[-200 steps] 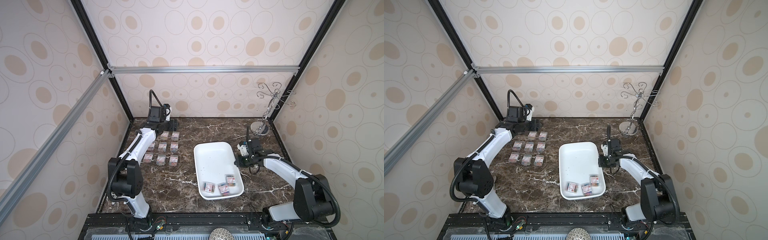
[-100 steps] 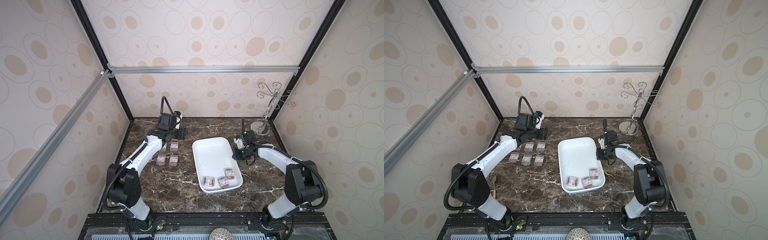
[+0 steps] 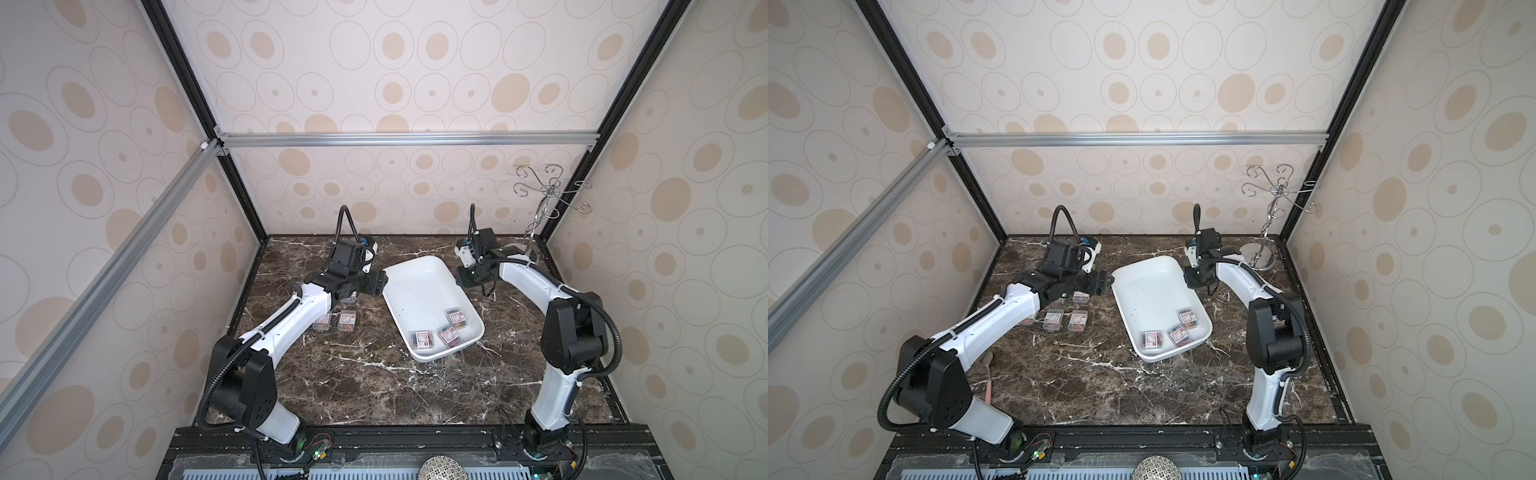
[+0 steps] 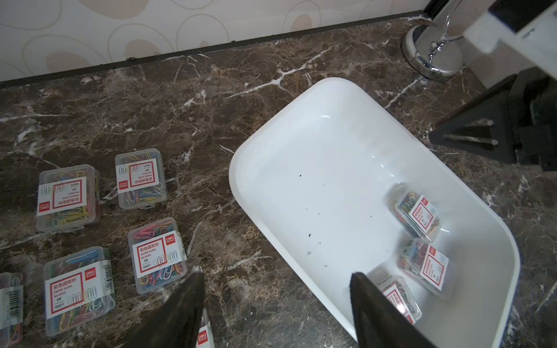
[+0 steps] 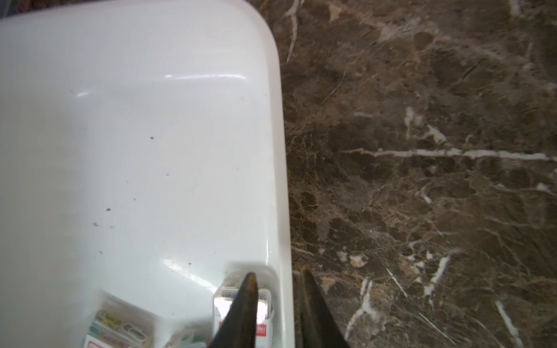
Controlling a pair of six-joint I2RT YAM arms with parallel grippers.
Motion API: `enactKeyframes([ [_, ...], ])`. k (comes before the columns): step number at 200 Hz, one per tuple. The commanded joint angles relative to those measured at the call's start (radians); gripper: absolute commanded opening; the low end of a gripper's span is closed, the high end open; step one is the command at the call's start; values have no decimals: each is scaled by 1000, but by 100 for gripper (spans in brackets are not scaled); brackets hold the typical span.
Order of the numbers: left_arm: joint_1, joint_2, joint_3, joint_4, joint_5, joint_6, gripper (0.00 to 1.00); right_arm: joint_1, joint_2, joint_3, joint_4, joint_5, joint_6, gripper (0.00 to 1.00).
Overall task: Take the paper clips out of the storage box
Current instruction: Move the storage box to the center of the board, then adjust the storage box at the center of the board.
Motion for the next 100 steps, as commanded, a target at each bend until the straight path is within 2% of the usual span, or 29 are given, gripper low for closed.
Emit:
enactKeyframes([
  [1, -13, -54, -9, 29, -30, -26, 76, 7, -80, -1, -68, 73, 105, 30],
  [25, -15, -76, -23, 31, -36, -27, 76, 11, -182, -112, -70, 123, 271, 32],
  [56, -17, -80, -34, 30, -39, -25, 76, 19, -404, -397, 15, 119, 496, 34],
  [87, -19, -83, -61, 53, -33, -40, 76, 26, -595, -556, -18, 153, 586, 38],
  [100, -23, -85, -69, 60, -30, -46, 76, 26, -630, -603, -37, 142, 597, 38],
])
